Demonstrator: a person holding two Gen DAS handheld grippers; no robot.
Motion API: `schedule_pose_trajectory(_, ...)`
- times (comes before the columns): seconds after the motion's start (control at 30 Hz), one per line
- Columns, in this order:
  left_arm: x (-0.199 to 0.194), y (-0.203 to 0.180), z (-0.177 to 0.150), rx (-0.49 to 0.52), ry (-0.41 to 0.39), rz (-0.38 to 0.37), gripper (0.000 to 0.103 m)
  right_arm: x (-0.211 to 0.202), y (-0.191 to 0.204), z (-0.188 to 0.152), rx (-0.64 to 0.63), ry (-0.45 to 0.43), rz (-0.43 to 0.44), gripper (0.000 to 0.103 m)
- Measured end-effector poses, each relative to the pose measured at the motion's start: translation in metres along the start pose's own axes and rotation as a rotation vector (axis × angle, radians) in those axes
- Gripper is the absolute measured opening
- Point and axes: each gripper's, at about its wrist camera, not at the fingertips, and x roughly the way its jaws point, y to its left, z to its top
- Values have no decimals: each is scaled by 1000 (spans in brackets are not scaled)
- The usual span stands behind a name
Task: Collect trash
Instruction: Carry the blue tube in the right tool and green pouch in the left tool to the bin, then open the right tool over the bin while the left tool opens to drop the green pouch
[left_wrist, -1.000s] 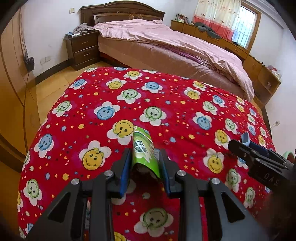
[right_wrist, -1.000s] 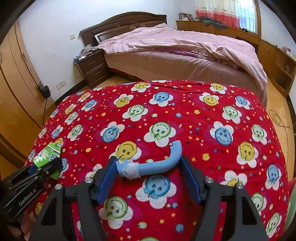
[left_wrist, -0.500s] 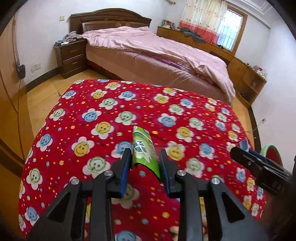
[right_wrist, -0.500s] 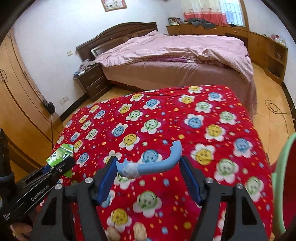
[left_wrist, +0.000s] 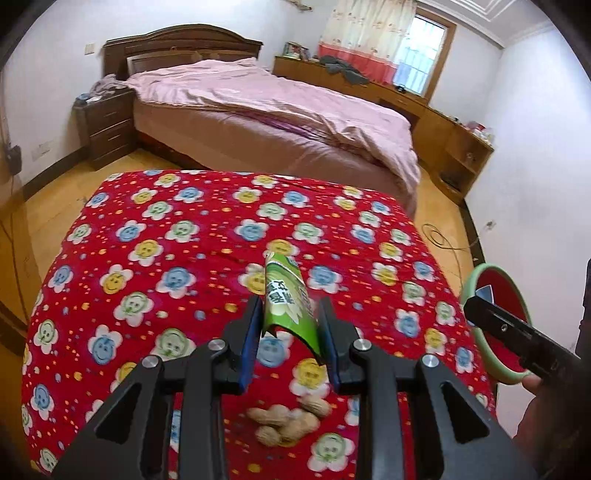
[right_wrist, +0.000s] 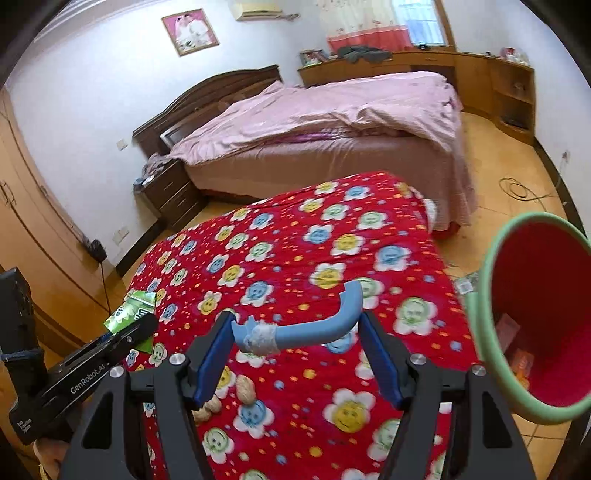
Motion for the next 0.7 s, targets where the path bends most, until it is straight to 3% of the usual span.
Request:
schedule_pose_trajectory(0.27, -7, -39, -3, 54, 11, -61, 30, -41, -34, -7, 61, -59, -27, 71)
schedule_pose_trajectory(0.7, -3, -111, -3, 184, 30, -151, 30, -91, -102, -12, 165, -118, -142, 71)
